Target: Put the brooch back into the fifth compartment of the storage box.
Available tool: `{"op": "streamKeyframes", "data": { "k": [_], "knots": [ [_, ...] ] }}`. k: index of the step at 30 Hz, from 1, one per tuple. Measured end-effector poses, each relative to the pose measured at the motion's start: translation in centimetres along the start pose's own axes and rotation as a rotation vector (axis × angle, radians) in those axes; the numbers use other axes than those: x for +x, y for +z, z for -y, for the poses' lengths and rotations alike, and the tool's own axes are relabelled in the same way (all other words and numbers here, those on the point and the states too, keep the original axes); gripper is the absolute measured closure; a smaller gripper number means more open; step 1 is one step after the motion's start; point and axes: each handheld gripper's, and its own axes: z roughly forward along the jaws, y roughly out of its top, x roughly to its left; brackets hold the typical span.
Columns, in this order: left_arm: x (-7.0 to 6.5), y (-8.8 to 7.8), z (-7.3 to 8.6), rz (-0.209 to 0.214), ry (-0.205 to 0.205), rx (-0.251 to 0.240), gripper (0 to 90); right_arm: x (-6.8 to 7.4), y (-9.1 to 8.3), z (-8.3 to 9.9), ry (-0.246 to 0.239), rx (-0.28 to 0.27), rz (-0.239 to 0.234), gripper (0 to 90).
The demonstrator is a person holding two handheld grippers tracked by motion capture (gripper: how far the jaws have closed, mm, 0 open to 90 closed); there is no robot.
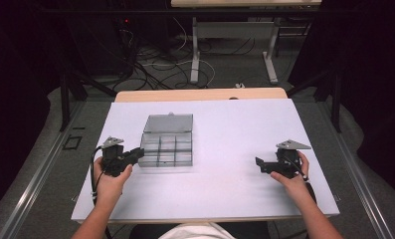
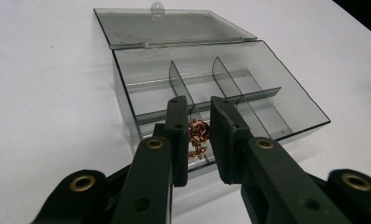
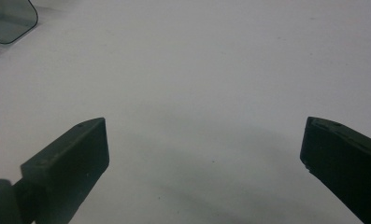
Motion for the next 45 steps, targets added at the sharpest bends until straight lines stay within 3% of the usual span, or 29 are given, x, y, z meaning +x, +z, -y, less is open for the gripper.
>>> {"op": "streamKeyframes", "data": {
  "k": [15, 28, 29, 33, 45],
  "knots": [
    [-1.5, 1.0, 0.2, 0.028, 0.034, 0.018, 78.1, 0.1, 0.0, 0.0, 0.007, -0.001, -0.002, 1.0],
    [-2.9, 2.7, 0.1, 0.043, 0.091, 0.054, 78.1, 0.1, 0.1, 0.0, 0.002, 0.000, 0.001, 1.0],
    [-3.1, 2.8, 0.2, 0.042, 0.075, 0.050, 78.1, 0.1, 0.1, 0.0, 0.008, 0.000, 0.000, 1.0],
    [-3.0, 3.2, 0.2, 0.038, 0.097, 0.050, 78.1, 0.2, 0.1, 0.0, 0.009, 0.000, -0.002, 1.0],
    [-2.7, 4.2, 0.4, 0.043, 0.089, 0.049, 78.1, 0.2, 0.2, 0.0, 0.007, 0.004, -0.004, 1.0]
  ]
}}
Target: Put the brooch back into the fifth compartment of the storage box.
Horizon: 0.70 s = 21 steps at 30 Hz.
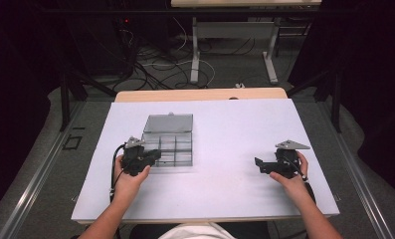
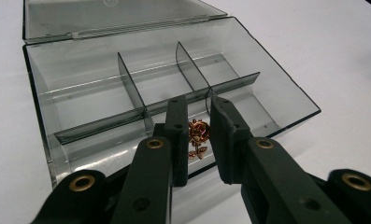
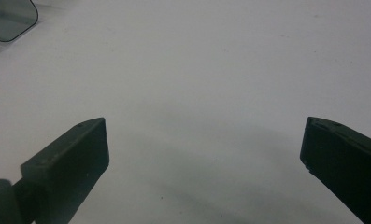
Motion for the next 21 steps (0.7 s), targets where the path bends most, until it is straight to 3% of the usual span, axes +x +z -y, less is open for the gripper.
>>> {"op": "streamKeyframes", "data": {
  "k": [4, 13, 14, 21],
  "knots": [
    [0.0, 0.3, 0.0, 0.005, 0.027, 0.007, 78.0, 0.0, 0.0, 0.0, 0.001, 0.002, 0.002, 1.0],
    [-0.2, 1.0, 0.1, 0.010, 0.033, 0.009, 77.9, 0.0, 0.0, 0.0, 0.000, 0.002, 0.000, 1.0],
    [-0.1, 1.1, 0.1, 0.008, 0.056, 0.019, 77.9, 0.0, 0.0, 0.0, 0.000, 0.002, 0.003, 1.0],
    [-0.2, 1.9, 0.3, 0.008, 0.060, 0.035, 77.7, 0.0, 0.0, 0.1, 0.005, 0.005, 0.003, 1.0]
  ]
}}
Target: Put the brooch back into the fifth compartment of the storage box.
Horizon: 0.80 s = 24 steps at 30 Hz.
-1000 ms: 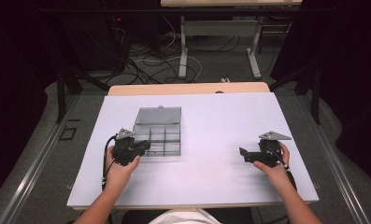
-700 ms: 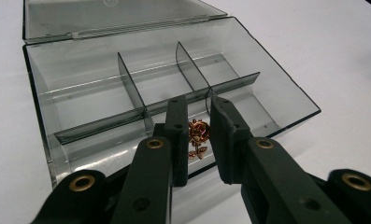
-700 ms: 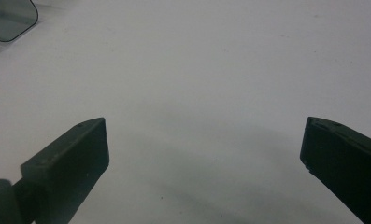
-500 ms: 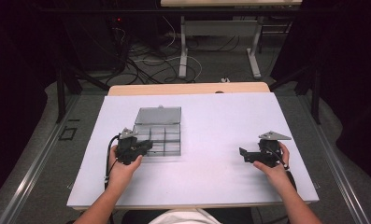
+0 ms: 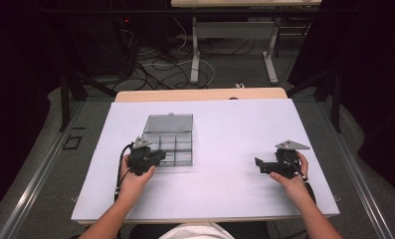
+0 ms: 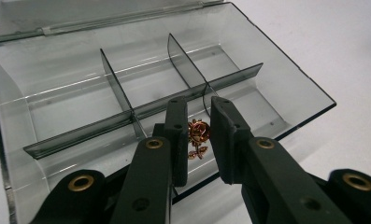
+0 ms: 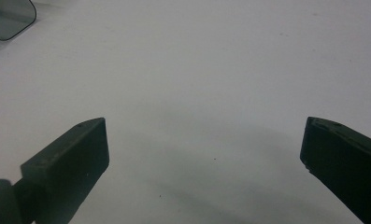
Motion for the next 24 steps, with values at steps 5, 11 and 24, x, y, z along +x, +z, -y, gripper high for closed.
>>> {"op": "streamKeyframes", "data": {
  "k": [5, 11, 24],
  "knots": [
    [0.19, 0.41, 0.10, -0.002, 0.002, 0.007, 77.2, -0.06, -0.02, 0.02, -0.003, -0.002, 0.002, 1.0],
    [0.59, 0.41, -0.02, -0.003, 0.003, 0.001, 72.2, -0.03, -0.06, 0.12, 0.014, 0.001, -0.006, 1.0],
    [0.50, 0.20, -0.05, 0.000, -0.023, -0.028, 57.7, -0.13, -0.61, 0.28, 0.028, -0.009, 0.001, 1.1]
  ]
}}
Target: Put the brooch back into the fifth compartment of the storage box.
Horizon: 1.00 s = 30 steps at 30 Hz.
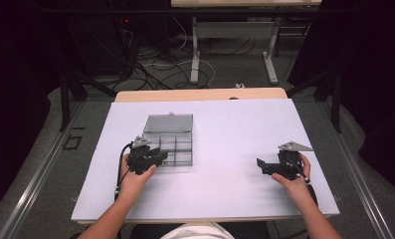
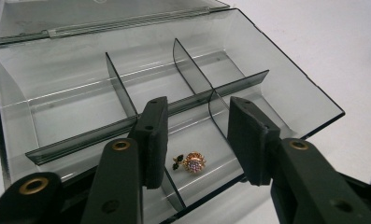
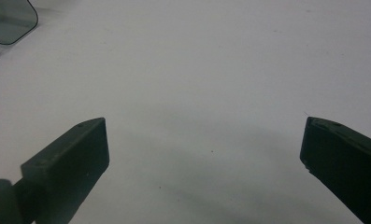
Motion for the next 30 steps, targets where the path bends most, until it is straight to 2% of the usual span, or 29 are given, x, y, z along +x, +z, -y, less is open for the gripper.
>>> {"op": "streamKeyframes", "data": {
  "k": [2, 6, 8, 16, 18, 22, 30],
  "knots": [
    [0.1, 0.0, 0.0, -0.001, 0.005, 0.000, 56.5, -0.1, 0.1, 0.0, -0.017, 0.002, -0.002, 1.1],
    [0.1, -0.1, 0.0, -0.009, -0.008, 0.002, 52.7, 0.0, 0.2, 0.0, -0.009, -0.003, 0.007, 1.1],
    [0.0, -0.2, 0.1, -0.015, -0.006, 0.002, 51.1, 0.0, 0.1, -0.1, -0.011, 0.006, -0.004, 1.1],
    [0.1, -0.6, 0.1, -0.034, 0.045, -0.012, 41.8, 0.1, 0.1, -0.1, -0.026, -0.004, -0.001, 1.1],
    [0.1, -0.7, 0.2, -0.041, 0.057, -0.020, 40.2, 0.2, 0.0, -0.1, -0.010, -0.001, -0.002, 1.1],
    [0.1, -0.9, 0.1, -0.055, 0.086, -0.022, 37.3, 0.1, 0.0, 0.0, -0.018, -0.011, 0.006, 1.0],
    [-0.1, -1.4, -0.2, -0.052, 0.089, -0.039, 34.4, 0.0, -0.1, 0.0, -0.005, -0.004, 0.002, 1.1]
  ]
}}
